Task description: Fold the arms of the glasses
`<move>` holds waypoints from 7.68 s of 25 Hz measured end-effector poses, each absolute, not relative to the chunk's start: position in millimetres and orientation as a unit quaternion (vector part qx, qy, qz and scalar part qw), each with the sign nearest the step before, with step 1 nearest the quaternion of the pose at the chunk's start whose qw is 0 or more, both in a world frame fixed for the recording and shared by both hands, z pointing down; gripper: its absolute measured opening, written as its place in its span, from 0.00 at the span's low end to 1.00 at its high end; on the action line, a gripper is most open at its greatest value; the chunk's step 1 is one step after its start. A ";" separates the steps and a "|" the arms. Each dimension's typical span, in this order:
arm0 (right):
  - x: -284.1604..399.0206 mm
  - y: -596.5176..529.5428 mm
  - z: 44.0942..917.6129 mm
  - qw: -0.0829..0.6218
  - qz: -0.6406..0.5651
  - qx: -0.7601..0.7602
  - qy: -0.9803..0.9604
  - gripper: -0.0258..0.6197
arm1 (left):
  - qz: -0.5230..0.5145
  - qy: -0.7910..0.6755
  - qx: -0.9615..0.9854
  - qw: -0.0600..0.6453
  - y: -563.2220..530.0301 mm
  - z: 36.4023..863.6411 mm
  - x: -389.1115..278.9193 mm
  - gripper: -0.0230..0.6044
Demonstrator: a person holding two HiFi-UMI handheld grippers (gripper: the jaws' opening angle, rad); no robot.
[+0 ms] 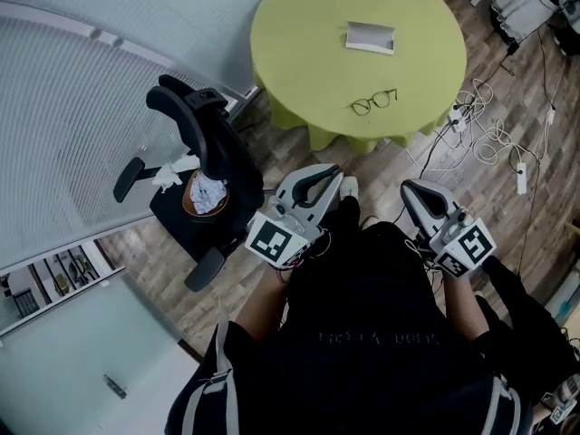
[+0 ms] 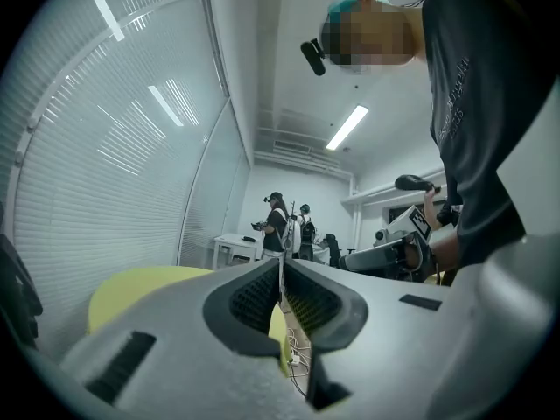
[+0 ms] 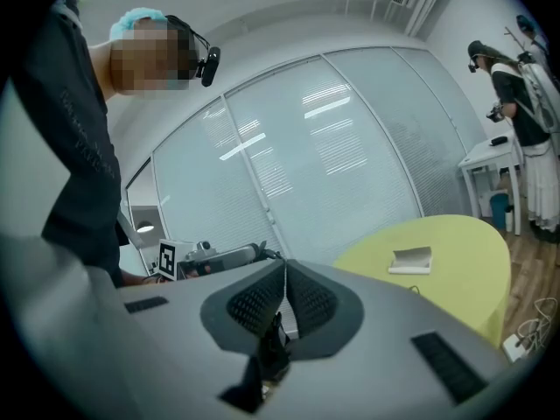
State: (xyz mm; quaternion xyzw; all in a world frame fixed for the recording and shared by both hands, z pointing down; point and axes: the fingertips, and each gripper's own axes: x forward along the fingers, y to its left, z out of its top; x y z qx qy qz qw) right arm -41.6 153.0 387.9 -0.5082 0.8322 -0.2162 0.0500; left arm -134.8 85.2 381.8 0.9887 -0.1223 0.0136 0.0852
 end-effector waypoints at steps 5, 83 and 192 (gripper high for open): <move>-27.5 139.6 391.4 0.049 -0.220 -0.528 0.819 0.09 | 0.015 -0.118 0.990 0.075 60.3 386.4 -128.3 0.08; 77.9 -26.2 644.9 -0.467 -0.083 -0.154 0.867 0.09 | 0.138 -0.245 0.944 0.170 -42.2 504.4 -33.3 0.08; 105.5 -44.1 743.1 -0.400 -0.430 -0.363 0.723 0.11 | 0.211 -0.206 0.926 0.237 -33.6 576.4 -15.1 0.08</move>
